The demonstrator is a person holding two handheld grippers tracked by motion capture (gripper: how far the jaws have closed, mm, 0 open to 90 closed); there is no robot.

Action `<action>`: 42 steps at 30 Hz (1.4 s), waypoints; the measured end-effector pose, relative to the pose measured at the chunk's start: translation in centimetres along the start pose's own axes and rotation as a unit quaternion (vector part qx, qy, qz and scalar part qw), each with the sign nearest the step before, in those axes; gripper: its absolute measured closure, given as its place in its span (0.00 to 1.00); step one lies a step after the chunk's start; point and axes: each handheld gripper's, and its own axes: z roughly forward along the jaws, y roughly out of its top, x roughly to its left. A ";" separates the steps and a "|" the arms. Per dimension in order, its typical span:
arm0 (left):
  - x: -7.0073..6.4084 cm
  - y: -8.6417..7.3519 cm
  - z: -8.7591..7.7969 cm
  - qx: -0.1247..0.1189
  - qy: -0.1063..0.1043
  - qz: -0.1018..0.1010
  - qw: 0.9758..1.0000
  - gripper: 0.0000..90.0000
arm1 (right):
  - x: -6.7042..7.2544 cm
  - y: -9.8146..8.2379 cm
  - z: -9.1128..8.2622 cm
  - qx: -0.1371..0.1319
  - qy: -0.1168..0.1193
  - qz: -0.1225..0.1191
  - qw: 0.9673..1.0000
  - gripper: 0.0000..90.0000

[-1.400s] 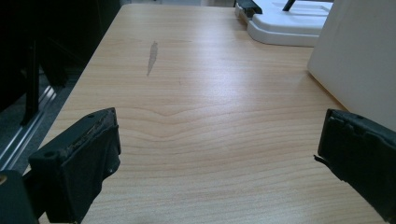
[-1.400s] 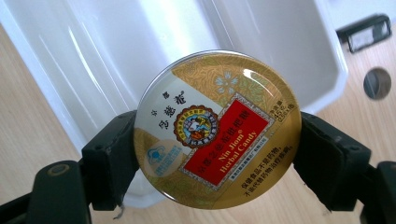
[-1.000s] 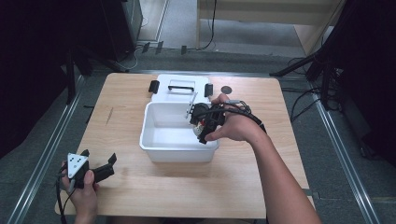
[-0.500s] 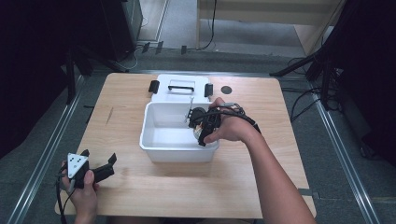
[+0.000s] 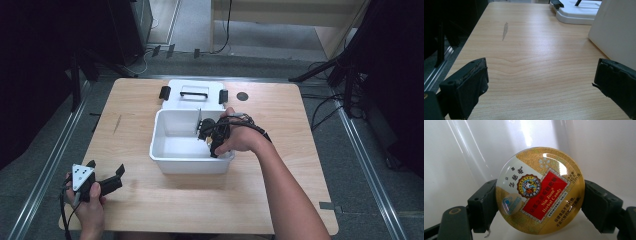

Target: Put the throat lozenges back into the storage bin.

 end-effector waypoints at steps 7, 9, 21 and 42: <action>0.0 0.0 0.0 0.000 0.001 0.000 1.000 0.00 | 0.1 0.1 0.1 0.004 0.002 -0.002 1.000 0.22; 0.0 0.0 0.0 0.000 0.000 0.000 1.000 0.00 | 0.1 0.1 0.0 0.002 0.002 0.001 1.000 0.21; 0.0 0.0 0.1 0.000 0.000 -0.001 1.000 0.00 | 0.0 -0.3 -1.0 -0.019 0.009 0.005 1.000 0.30; 0.1 0.0 0.1 0.001 -0.004 -0.002 1.000 0.00 | -0.6 -2.6 -6.8 -0.100 0.012 0.065 0.993 0.30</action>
